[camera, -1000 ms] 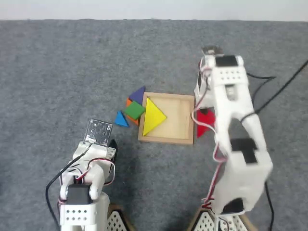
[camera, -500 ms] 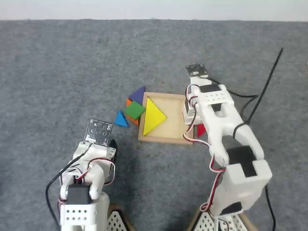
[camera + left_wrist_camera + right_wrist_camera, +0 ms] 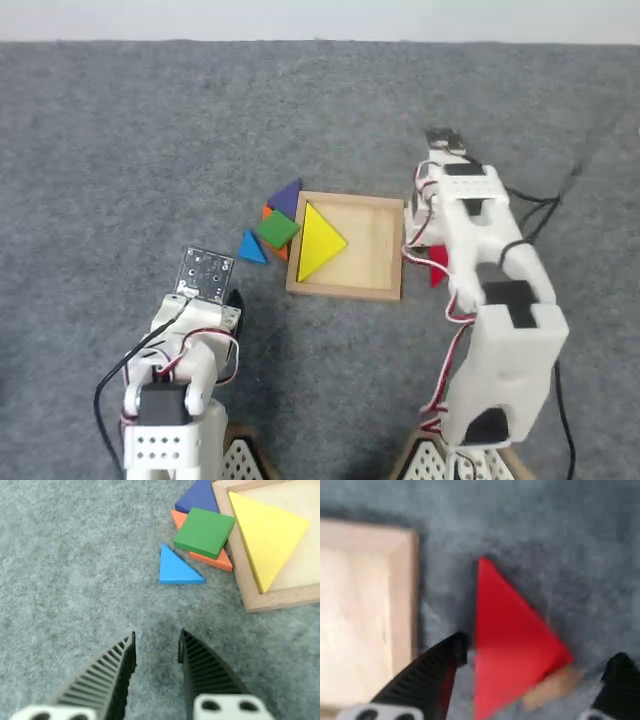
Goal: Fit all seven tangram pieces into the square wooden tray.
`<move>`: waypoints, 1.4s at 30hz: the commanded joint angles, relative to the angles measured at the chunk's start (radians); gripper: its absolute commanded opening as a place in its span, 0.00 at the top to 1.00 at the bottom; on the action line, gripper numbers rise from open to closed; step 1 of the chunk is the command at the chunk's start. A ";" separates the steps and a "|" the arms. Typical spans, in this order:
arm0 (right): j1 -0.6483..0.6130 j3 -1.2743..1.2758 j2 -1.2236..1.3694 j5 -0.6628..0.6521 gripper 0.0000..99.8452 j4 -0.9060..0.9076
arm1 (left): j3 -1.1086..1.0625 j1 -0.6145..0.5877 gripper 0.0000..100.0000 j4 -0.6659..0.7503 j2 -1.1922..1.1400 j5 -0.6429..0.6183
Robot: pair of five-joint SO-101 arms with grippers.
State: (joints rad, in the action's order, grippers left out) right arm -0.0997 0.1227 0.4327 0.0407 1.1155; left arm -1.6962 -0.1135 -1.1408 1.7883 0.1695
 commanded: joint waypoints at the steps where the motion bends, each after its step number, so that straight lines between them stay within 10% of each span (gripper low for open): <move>1: 0.056 -0.015 0.005 0.003 0.58 0.051 | 0.012 -0.006 0.86 -0.003 0.017 -0.009; 20: 0.090 -0.071 -0.117 -0.060 0.88 0.122 | 0.012 -0.006 0.86 -0.003 0.017 -0.009; 30: 0.179 0.060 -0.473 -0.068 0.88 0.220 | 0.012 -0.006 0.86 -0.003 0.017 -0.009; 42: 0.094 0.408 -0.524 -0.112 0.72 -0.111 | 0.012 -0.006 0.86 -0.003 0.017 -0.009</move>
State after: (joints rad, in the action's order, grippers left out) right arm 0.0430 0.5877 -0.1043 -0.0545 1.0403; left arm -1.6962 -0.1135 -1.1408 1.7883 0.1695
